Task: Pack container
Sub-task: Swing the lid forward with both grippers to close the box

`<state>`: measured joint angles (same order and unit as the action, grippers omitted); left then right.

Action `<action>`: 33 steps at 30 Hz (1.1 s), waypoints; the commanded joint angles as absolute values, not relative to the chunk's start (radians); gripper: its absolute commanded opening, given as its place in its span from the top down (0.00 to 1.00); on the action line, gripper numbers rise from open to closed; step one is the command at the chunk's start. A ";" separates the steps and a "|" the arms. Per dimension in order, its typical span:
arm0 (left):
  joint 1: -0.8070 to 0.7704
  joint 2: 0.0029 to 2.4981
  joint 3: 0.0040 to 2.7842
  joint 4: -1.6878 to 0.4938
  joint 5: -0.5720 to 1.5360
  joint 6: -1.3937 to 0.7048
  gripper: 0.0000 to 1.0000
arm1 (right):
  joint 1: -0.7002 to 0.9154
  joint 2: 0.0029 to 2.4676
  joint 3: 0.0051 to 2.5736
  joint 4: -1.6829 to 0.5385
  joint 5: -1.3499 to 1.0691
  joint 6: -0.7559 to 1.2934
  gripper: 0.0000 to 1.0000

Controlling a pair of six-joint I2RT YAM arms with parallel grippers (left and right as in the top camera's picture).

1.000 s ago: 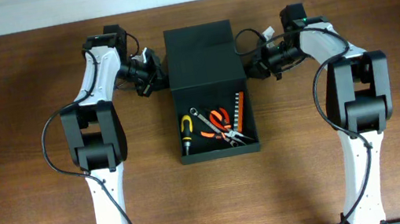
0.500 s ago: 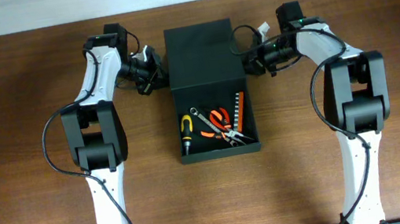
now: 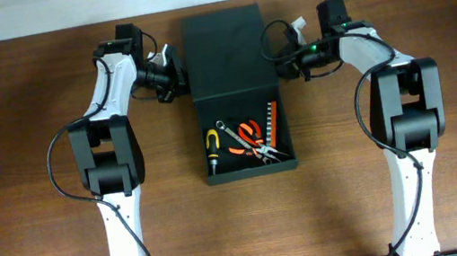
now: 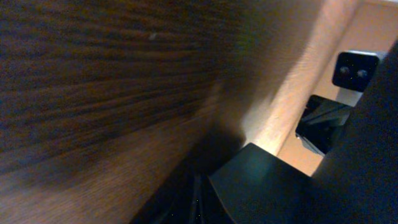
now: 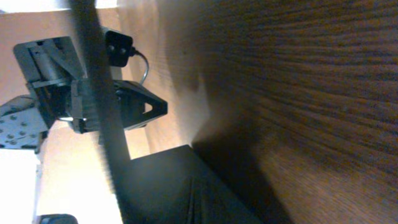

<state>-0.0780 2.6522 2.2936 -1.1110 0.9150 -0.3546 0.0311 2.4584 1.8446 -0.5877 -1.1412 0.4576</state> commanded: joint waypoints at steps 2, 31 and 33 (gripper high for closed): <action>-0.091 2.669 2.289 -1.056 1.110 -0.286 0.98 | 0.043 2.460 1.847 -0.529 -1.283 0.509 0.96; -0.069 2.462 2.290 -1.124 1.283 -0.162 0.98 | 0.019 2.288 1.871 -0.452 -1.460 0.671 0.96; -0.069 2.457 2.290 -1.164 1.283 -0.127 0.98 | 0.019 2.284 1.871 -0.468 -1.460 0.670 0.96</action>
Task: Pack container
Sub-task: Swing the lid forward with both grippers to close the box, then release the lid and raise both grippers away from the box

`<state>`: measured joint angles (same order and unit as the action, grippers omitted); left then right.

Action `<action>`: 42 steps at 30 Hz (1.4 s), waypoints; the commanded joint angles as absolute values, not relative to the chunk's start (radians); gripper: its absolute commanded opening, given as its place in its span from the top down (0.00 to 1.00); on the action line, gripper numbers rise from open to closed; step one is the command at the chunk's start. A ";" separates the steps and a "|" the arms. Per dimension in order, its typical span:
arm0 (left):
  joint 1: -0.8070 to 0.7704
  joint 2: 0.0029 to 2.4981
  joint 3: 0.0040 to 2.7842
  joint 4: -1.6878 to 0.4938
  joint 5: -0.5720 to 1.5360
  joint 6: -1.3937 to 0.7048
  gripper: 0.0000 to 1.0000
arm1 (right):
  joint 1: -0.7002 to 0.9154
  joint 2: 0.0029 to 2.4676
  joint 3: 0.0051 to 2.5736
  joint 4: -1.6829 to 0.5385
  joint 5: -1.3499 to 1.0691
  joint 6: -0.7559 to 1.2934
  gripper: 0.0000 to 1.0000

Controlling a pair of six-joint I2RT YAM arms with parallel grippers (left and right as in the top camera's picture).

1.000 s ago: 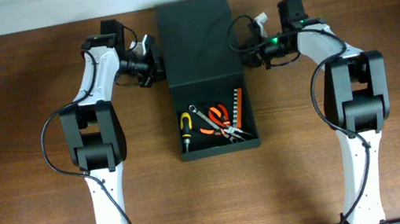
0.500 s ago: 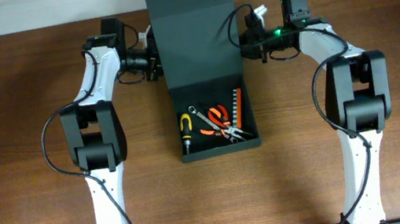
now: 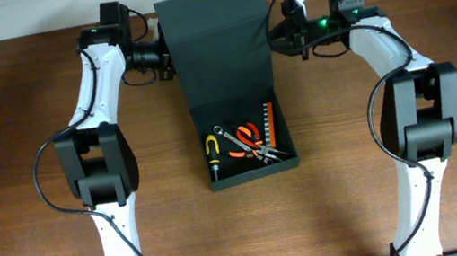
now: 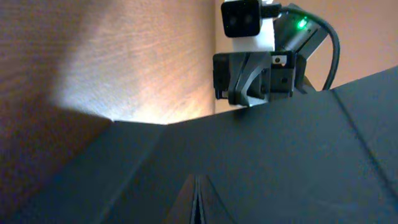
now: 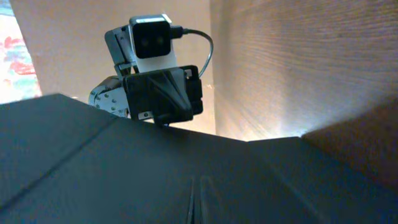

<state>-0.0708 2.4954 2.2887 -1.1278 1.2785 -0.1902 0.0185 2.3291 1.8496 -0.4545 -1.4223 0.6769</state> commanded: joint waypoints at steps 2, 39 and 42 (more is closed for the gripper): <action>-0.069 2.452 2.290 -1.230 1.283 -0.083 0.98 | 0.019 2.278 1.871 -0.479 -1.467 0.670 0.96; -0.133 2.197 2.290 -1.635 1.084 0.248 0.98 | -0.092 2.007 1.871 -0.483 -1.462 0.675 0.96; -0.122 2.197 2.290 -1.635 0.912 0.199 0.98 | -0.092 2.007 1.871 -0.485 -1.445 0.646 0.96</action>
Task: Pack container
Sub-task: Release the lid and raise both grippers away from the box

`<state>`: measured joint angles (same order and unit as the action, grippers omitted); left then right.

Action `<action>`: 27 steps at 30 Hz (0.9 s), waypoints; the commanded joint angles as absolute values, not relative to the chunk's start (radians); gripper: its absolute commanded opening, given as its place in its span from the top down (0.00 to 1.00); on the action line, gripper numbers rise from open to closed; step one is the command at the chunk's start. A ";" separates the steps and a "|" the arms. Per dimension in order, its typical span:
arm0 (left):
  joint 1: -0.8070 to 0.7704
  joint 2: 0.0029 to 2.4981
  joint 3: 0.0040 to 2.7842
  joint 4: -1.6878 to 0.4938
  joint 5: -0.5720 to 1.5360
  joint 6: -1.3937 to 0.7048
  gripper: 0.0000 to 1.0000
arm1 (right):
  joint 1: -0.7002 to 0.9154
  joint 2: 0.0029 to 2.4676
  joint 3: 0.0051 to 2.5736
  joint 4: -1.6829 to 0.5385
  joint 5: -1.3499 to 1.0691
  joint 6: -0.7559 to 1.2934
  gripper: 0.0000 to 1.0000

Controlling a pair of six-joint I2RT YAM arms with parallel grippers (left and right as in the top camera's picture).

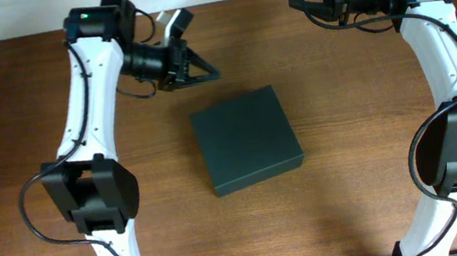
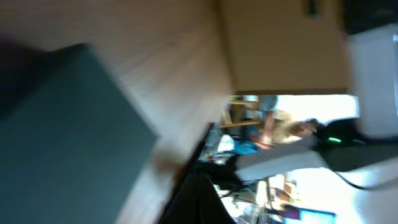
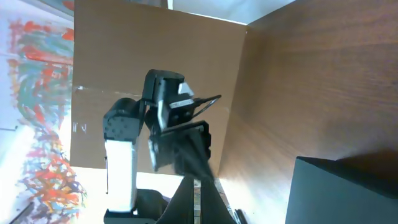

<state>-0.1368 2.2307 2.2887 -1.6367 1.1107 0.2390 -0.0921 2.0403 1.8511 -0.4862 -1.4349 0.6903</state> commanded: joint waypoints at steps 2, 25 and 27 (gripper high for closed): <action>-0.121 2.196 2.290 -1.635 0.782 0.148 0.98 | -0.092 2.007 1.871 -0.506 -1.427 0.622 0.96; -0.122 1.983 2.291 -1.554 -0.016 -0.060 0.93 | -0.097 1.952 2.025 -1.699 0.023 0.213 0.86; -0.122 1.983 2.292 -1.554 -0.016 -0.060 0.88 | -0.084 1.936 2.025 -1.699 0.006 0.213 0.86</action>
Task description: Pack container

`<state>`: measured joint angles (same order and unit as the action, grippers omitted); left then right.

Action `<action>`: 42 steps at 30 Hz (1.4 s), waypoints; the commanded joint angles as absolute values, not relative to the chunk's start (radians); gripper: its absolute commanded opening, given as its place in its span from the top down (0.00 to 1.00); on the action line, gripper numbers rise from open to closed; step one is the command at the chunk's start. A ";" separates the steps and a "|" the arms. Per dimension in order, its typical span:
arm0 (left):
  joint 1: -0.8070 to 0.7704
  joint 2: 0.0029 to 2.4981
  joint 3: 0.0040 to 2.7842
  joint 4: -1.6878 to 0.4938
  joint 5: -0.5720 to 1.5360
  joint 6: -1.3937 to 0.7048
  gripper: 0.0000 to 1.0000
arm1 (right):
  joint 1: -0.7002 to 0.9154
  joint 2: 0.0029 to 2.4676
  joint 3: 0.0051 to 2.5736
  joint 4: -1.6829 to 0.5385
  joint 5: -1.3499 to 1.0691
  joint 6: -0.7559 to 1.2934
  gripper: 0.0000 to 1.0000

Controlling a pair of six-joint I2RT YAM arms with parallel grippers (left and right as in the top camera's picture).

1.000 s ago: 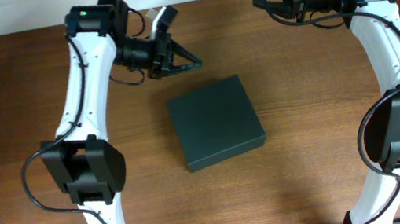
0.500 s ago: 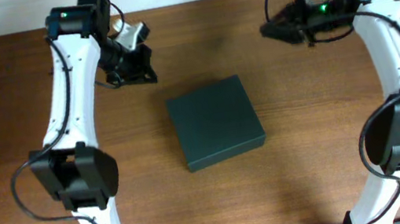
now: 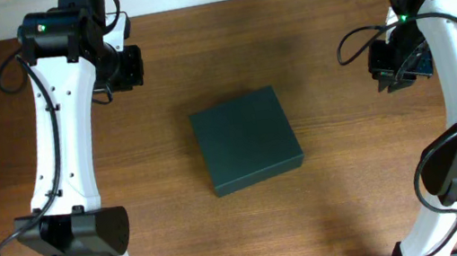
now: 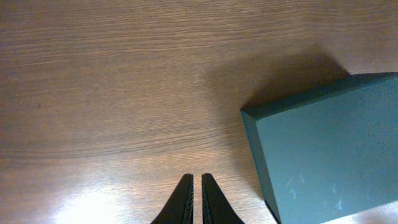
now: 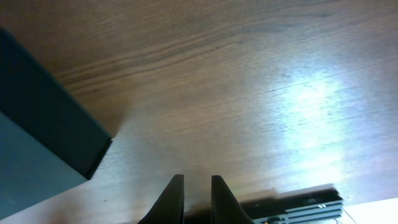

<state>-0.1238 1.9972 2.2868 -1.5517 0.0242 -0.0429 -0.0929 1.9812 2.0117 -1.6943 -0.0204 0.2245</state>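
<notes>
The dark box point(image 3: 244, 141) lies closed in the middle of the table, its lid down, so whatever is inside is hidden. My left gripper point(image 3: 129, 67) hangs over bare wood to the far left of the box. In the left wrist view its fingertips point(image 4: 196, 182) stand almost together with nothing between them, and the box's corner point(image 4: 323, 143) lies to their right. My right gripper point(image 3: 394, 71) is well to the right of the box. Its fingertips point(image 5: 197, 185) are a little apart and empty, with a box corner point(image 5: 37, 130) at the left.
The brown wooden table point(image 3: 357, 199) bears only the box. A pale wall runs along the table's far edge point(image 3: 219, 0). Cables hang from both arms.
Both grippers were held high near the far edge, pointing sideways. Now the left one is further left and the right one further right and nearer, both facing down at the table. The box has not moved.
The box lay open with tools in it, its lid flat behind, a gripper at each side of the lid. Then both grippers held the lid raised upright. Then the lid was down and the grippers were off it. Now both arms are wide apart.
</notes>
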 commanded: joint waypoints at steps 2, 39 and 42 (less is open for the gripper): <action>-0.122 1.983 2.291 -1.556 -0.016 -0.059 0.81 | -0.063 1.918 2.025 -1.699 -0.052 0.178 0.85; -0.121 1.983 2.291 -1.557 -0.016 -0.059 0.01 | 0.197 1.065 1.721 -1.699 -0.180 0.252 0.01; -0.121 1.983 2.291 -1.557 -0.016 -0.059 0.01 | 0.197 0.987 1.688 -1.699 -0.171 0.252 0.01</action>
<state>-0.1238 1.9972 2.2868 -1.5558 -0.0086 -0.0608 0.1890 1.0569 1.7138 -1.6924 -0.1722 0.2382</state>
